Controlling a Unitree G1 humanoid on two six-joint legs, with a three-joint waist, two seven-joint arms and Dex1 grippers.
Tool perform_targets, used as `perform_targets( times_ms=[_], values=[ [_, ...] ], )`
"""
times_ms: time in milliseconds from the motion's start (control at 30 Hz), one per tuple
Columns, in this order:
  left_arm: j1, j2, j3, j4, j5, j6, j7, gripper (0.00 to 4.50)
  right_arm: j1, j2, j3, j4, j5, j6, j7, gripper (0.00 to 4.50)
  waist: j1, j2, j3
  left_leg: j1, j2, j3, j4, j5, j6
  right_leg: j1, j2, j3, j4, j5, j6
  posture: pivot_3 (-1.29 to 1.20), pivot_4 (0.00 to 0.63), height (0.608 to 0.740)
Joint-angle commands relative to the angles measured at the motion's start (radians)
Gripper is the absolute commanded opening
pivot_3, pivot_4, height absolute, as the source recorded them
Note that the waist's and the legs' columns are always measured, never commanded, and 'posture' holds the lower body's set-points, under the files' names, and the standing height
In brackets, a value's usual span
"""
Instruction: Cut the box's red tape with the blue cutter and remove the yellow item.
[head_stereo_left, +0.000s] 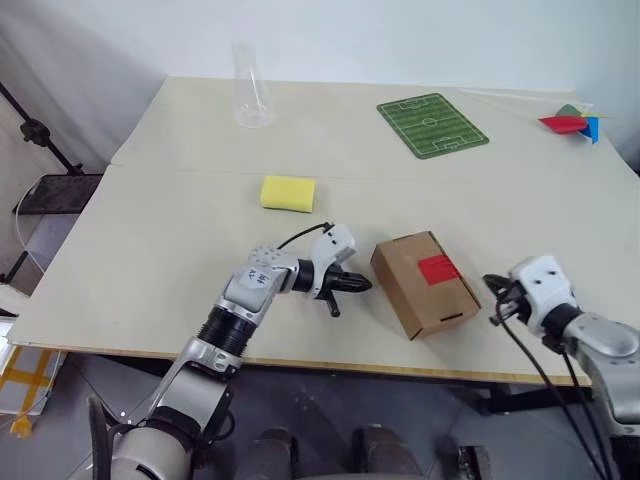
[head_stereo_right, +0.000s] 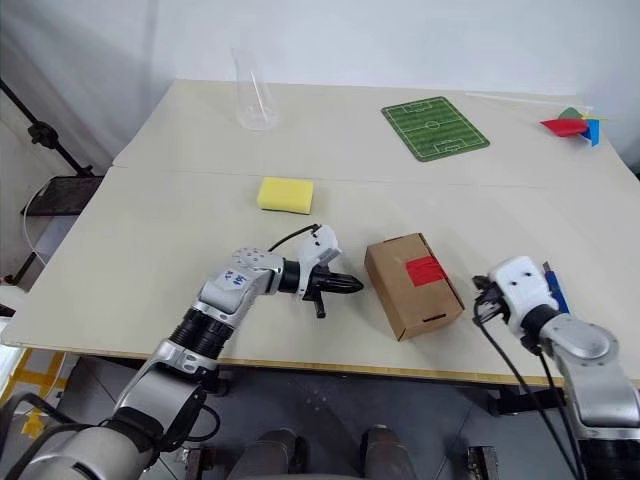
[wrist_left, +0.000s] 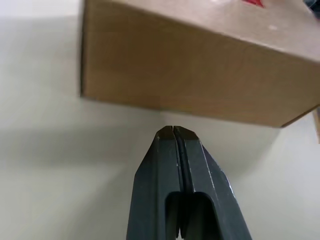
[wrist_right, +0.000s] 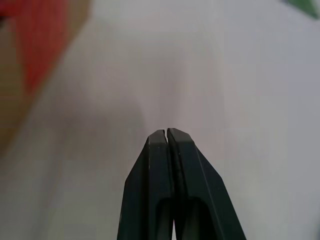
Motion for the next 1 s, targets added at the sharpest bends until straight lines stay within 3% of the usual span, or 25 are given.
perform_targets(
  times_ms=[33, 133, 233, 367, 667, 1000],
  values=[
    [-0.014, -0.004, -0.006, -0.038, -0.018, 0.018, -0.004, 0.0, -0.022, 0.018, 0.029, -0.072, 0.031, 0.03, 0.026, 0.07, 0.0, 0.0, 0.0, 0.0, 0.0, 0.0, 0.001, 0.0, 0.0, 0.0, 0.0, 0.0, 0.0, 0.0, 0.0, 0.0, 0.15, 0.74],
    [-0.002, 0.023, 0.004, -0.064, -0.042, 0.072, -0.029, 0.0, -0.035, 0.035, 0.08, -0.131, 0.046, 0.076, 0.04, 0.07, -0.001, 0.0, 0.0, 0.0, 0.0, -0.001, 0.002, 0.0, 0.0, 0.0, 0.0, 0.0, 0.001, 0.0, 0.0, 0.0, 0.15, 0.74],
    [0.036, 0.136, 0.023, -0.125, -0.094, 0.103, -0.142, 0.0, -0.066, 0.066, 0.153, -0.222, 0.044, 0.154, 0.021, 0.07, -0.019, 0.0, 0.0, 0.0, 0.0, -0.001, 0.002, 0.0, -0.001, 0.0, 0.0, 0.0, 0.002, 0.0, 0.0, 0.0, 0.15, 0.74],
    [0.058, 0.206, 0.019, -0.184, -0.129, 0.126, -0.181, 0.0, -0.096, 0.125, 0.205, -0.305, 0.06, 0.26, -0.026, 0.07, -0.024, 0.001, 0.0, 0.0, 0.001, -0.003, 0.001, 0.001, -0.003, -0.001, 0.001, -0.001, 0.003, 0.0, 0.0, 0.0, 0.15, 0.74],
    [0.088, 0.282, 0.044, -0.269, -0.154, 0.177, -0.152, 0.0, -0.128, 0.197, 0.297, -0.401, 0.056, 0.404, -0.09, 0.07, -0.025, 0.001, 0.0, 0.0, -0.002, -0.006, 0.001, 0.001, -0.002, -0.001, -0.001, -0.001, 0.004, 0.0, 0.0, 0.0, 0.15, 0.74],
    [0.092, 0.327, 0.049, -0.27, -0.149, 0.183, -0.138, 0.0, -0.124, 0.213, 0.28, -0.439, 0.066, 0.486, -0.111, 0.07, -0.026, 0.001, 0.0, 0.0, -0.002, -0.006, 0.001, 0.001, -0.002, -0.001, -0.001, -0.002, 0.005, 0.0, 0.0, 0.0, 0.15, 0.74]
  ],
)
